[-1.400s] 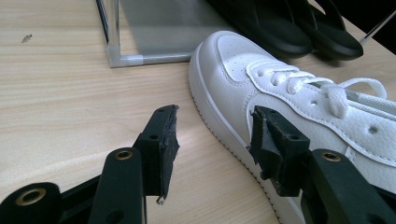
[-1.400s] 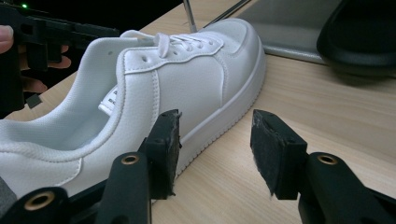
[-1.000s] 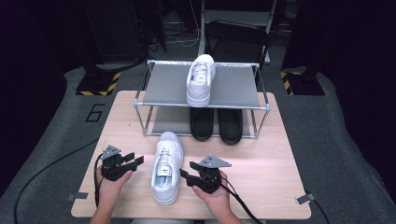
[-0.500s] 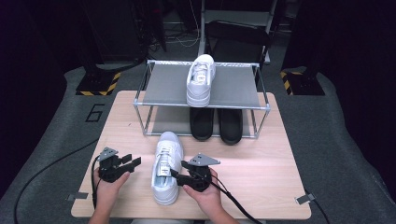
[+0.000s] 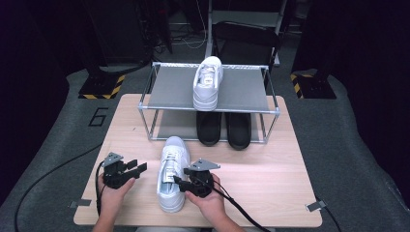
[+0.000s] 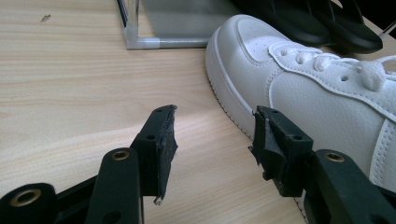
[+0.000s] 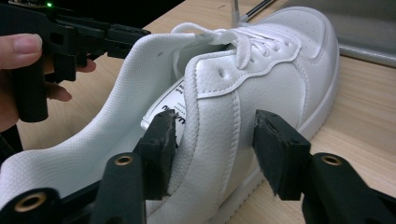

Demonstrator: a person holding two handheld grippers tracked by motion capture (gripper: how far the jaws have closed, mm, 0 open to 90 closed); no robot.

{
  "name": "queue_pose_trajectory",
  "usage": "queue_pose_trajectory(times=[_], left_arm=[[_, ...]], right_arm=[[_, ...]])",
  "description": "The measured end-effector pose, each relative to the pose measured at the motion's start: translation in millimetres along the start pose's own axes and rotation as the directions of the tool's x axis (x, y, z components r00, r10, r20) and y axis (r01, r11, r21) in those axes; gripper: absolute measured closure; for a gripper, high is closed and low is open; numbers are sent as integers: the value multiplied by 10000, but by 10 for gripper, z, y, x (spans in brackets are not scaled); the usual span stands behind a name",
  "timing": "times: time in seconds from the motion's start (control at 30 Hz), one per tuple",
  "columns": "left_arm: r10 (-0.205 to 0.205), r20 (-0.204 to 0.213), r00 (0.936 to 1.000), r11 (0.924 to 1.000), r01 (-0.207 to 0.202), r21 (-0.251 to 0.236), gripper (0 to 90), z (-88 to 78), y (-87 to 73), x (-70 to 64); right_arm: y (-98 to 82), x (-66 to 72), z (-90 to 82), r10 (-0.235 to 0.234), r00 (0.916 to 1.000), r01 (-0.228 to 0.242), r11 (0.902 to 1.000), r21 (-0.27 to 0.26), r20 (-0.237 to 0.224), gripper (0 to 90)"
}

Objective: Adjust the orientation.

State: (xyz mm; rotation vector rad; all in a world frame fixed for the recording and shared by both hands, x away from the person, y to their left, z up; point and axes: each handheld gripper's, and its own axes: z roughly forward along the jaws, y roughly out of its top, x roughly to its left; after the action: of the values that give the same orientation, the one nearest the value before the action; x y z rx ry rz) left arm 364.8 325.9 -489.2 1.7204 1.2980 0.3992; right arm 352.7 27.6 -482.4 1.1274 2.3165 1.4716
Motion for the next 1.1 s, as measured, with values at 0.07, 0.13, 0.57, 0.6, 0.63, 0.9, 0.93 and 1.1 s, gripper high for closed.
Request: queue_pose_trajectory(times=[0.07,0.13,0.57,0.6,0.63,0.9,0.93,1.1], left_arm=[[-72,35,10000,10000,72,12,485,-3,-4,5],[-138,54,9999,9999,138,-11,485,-4,-7,5],[-280,55,9996,9995,280,-123,485,-4,-7,35],[-285,54,9996,9995,286,-112,485,-4,-6,35],[-306,56,9995,9995,306,-111,485,-3,-5,34],[-348,48,9994,9993,349,-93,485,0,-8,37],[-295,26,9996,9996,295,-49,485,-5,-9,43],[-272,-17,9996,9996,272,0,485,-17,-18,69]], right_arm=[[3,2,-8,61,10000,-61,10000,-32,-45,543],[3,3,-21,-42,10000,42,10000,-19,-32,573],[45,-130,-144,160,9988,-159,9999,-44,453,738],[44,-124,-150,117,9985,-113,9999,-63,542,755],[43,-125,-158,-37,9981,43,9999,-99,612,789],[28,-191,-219,-157,9938,190,9994,-298,1097,824],[23,-192,-226,-100,9938,140,9993,-360,1111,825],[-10,-230,-306,-19,9915,85,9987,-503,1305,829]])
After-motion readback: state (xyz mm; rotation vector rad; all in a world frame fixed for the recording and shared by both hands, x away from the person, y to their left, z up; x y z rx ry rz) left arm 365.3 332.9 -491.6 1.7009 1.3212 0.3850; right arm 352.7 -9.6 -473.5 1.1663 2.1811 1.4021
